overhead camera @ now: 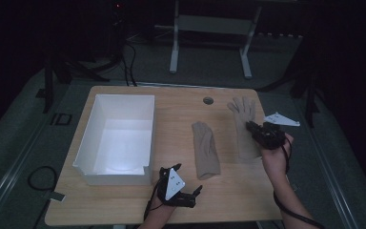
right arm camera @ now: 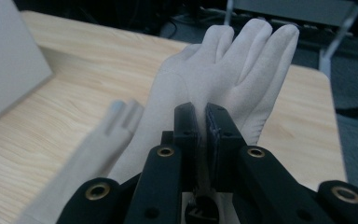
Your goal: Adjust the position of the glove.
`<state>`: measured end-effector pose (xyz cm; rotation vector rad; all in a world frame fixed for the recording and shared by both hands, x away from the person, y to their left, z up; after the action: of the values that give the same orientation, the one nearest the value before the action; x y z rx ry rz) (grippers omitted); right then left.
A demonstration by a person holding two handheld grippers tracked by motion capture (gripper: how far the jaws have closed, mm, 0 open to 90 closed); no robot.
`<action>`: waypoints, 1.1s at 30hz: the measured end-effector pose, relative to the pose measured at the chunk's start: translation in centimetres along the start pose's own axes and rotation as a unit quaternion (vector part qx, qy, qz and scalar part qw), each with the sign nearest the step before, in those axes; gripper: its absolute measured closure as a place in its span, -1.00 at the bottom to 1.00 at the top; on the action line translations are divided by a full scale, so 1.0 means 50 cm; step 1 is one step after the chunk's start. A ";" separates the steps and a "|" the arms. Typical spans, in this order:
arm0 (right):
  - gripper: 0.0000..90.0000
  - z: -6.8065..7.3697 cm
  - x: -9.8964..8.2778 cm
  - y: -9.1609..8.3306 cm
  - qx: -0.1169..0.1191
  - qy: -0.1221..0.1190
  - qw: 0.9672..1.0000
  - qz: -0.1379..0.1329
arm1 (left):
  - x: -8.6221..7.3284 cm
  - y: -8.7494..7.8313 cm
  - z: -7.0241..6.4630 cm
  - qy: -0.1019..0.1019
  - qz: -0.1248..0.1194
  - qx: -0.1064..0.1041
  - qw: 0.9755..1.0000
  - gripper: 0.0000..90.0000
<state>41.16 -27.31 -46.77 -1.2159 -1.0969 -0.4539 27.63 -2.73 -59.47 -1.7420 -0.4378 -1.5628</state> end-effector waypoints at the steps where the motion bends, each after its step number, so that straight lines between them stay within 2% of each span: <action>1: 0.86 0.010 0.008 0.002 0.005 -0.001 1.000 -0.003 | 0.000 0.000 0.000 0.000 0.000 0.000 1.000 -0.99; 8: 0.86 0.087 0.046 0.027 0.029 -0.012 0.999 -0.010 | 0.000 0.000 0.000 0.000 -0.001 -0.001 1.000 -0.99; 12: 0.86 0.138 0.049 0.049 0.048 -0.011 0.999 -0.006 | 0.000 0.000 -0.001 0.000 0.000 -0.001 1.000 -0.99; 16: 0.86 0.176 0.038 0.071 0.051 -0.012 0.999 0.005 | 0.000 -0.001 -0.001 0.001 -0.001 -0.002 1.000 -0.99; 21: 0.86 0.195 0.007 0.097 0.052 -0.005 0.998 0.021 | 0.000 -0.001 -0.001 0.001 -0.001 -0.004 1.000 -0.99; 29: 0.86 0.203 -0.051 0.131 0.043 0.016 0.998 0.050 | 0.000 -0.001 -0.001 0.002 0.000 -0.003 1.000 -0.99; 33: 0.86 0.209 -0.076 0.146 0.034 0.017 0.997 0.062 | 0.000 -0.001 -0.002 0.003 -0.001 -0.003 1.000 -0.99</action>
<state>40.75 -16.32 -54.29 -1.2050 -0.9945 -0.3377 27.53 -2.77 -59.46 -1.7425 -0.4334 -1.5717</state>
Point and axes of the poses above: each handheld gripper's, and its own axes: y roughly forward along the jaws, x roughly out of its top, z roughly to its left, the point moved 6 cm from there along y, roughly forward along the jaws, and after that the axes turned 1 degree about z, right-handed, at the moved point
